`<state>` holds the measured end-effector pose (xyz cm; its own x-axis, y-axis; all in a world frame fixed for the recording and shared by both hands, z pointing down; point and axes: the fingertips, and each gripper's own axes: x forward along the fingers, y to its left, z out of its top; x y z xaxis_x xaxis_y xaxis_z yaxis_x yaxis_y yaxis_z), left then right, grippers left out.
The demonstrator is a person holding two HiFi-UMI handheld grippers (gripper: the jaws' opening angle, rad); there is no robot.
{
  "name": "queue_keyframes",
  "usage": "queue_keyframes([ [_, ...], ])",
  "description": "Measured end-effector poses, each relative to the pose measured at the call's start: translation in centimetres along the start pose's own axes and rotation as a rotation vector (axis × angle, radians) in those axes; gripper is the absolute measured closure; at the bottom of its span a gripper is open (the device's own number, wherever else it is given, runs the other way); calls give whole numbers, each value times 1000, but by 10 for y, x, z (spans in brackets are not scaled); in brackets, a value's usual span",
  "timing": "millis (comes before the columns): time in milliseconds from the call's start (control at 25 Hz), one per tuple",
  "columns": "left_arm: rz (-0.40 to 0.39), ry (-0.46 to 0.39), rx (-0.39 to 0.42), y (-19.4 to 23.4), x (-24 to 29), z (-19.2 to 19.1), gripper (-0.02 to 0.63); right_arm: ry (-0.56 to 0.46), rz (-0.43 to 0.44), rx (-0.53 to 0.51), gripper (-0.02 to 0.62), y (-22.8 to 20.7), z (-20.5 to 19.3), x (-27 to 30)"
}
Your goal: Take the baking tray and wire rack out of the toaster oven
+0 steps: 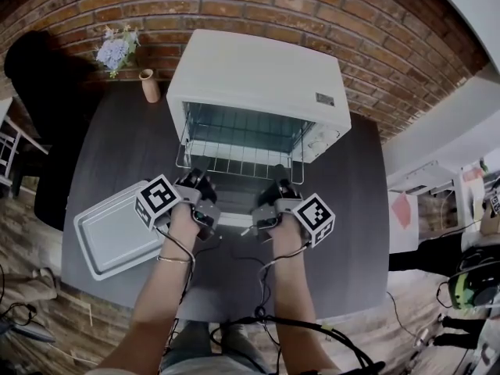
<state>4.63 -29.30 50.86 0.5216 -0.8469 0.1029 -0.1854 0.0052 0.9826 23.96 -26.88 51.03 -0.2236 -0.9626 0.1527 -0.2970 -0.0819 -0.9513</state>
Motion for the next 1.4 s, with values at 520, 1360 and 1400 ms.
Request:
queue_keyframes([
  [520,-24,-25,14,-4,-29,-14,591,20,9,10,591,0,-10,-30],
  [1360,-43,-47,10,-12,-72,-36,591,51,71,-2,594,6,-20,-70],
  [1400,-40,-48,5,-13,-75,-37,591,52,72,-2,594,7,-20,-73],
])
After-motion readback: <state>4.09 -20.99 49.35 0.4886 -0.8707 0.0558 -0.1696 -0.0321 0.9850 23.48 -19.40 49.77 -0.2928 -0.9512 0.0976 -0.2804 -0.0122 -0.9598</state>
